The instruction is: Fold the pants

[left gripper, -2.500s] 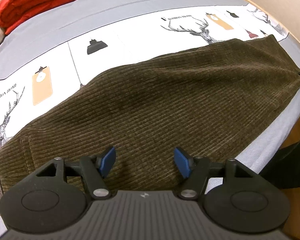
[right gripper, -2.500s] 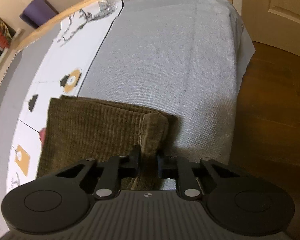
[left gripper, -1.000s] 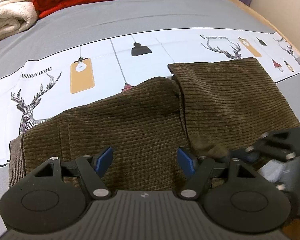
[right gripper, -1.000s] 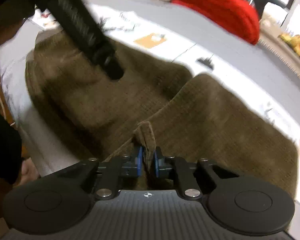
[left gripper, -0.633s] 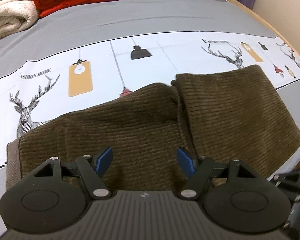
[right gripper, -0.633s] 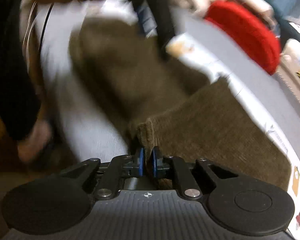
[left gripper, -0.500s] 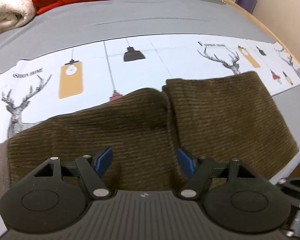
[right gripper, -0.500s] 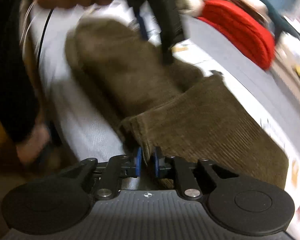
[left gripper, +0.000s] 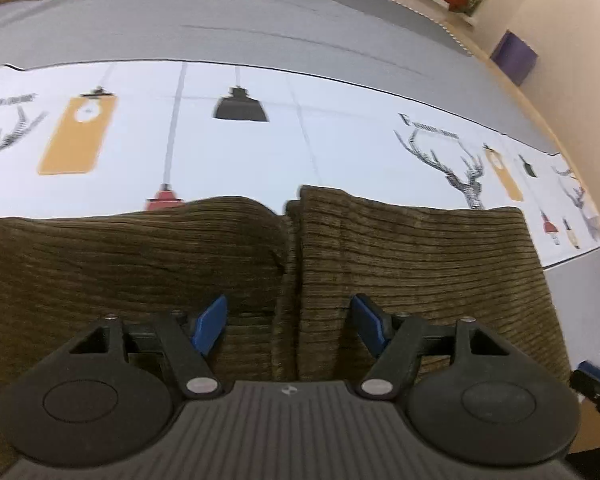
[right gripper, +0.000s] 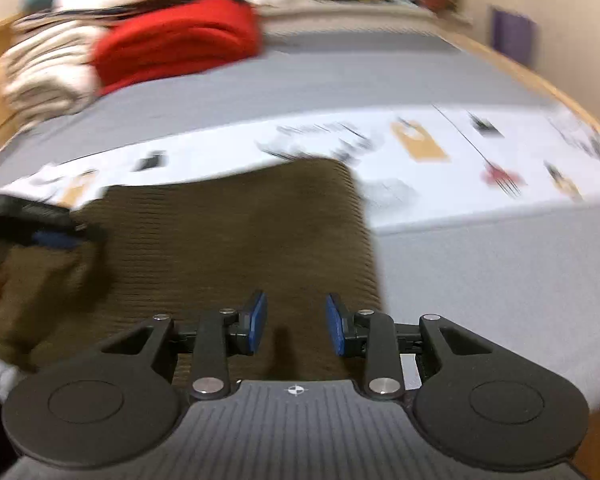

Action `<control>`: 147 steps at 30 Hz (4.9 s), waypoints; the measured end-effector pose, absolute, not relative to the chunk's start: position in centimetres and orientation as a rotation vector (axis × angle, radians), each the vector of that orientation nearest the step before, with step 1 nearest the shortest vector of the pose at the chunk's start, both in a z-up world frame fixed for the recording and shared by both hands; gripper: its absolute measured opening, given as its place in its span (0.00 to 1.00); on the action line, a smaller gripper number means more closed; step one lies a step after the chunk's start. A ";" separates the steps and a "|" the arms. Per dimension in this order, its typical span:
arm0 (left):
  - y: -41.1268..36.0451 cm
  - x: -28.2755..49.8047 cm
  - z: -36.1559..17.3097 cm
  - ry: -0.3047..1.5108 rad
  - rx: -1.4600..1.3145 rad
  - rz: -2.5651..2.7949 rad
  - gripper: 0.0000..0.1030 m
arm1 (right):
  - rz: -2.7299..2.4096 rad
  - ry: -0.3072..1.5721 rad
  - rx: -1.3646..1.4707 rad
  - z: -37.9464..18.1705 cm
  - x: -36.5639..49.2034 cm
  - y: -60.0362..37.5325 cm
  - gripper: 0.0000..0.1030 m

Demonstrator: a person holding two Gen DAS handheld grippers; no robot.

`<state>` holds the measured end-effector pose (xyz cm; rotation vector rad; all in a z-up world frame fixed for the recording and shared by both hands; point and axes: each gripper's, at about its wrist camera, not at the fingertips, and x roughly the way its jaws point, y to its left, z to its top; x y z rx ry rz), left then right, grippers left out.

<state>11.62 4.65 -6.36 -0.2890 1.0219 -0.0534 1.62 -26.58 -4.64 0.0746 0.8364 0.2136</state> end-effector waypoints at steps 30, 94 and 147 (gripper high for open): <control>5.3 6.4 -0.4 0.878 -0.247 -0.255 0.81 | 0.105 0.956 0.174 -6.9 3.1 -26.4 0.29; 31.4 2.0 -7.4 1.088 -0.671 0.232 0.72 | 0.635 1.105 0.308 -10.4 4.9 -5.0 0.41; 9.7 13.2 -0.7 0.751 -0.186 -0.113 0.12 | 0.191 0.755 0.041 -6.3 15.8 -21.0 0.24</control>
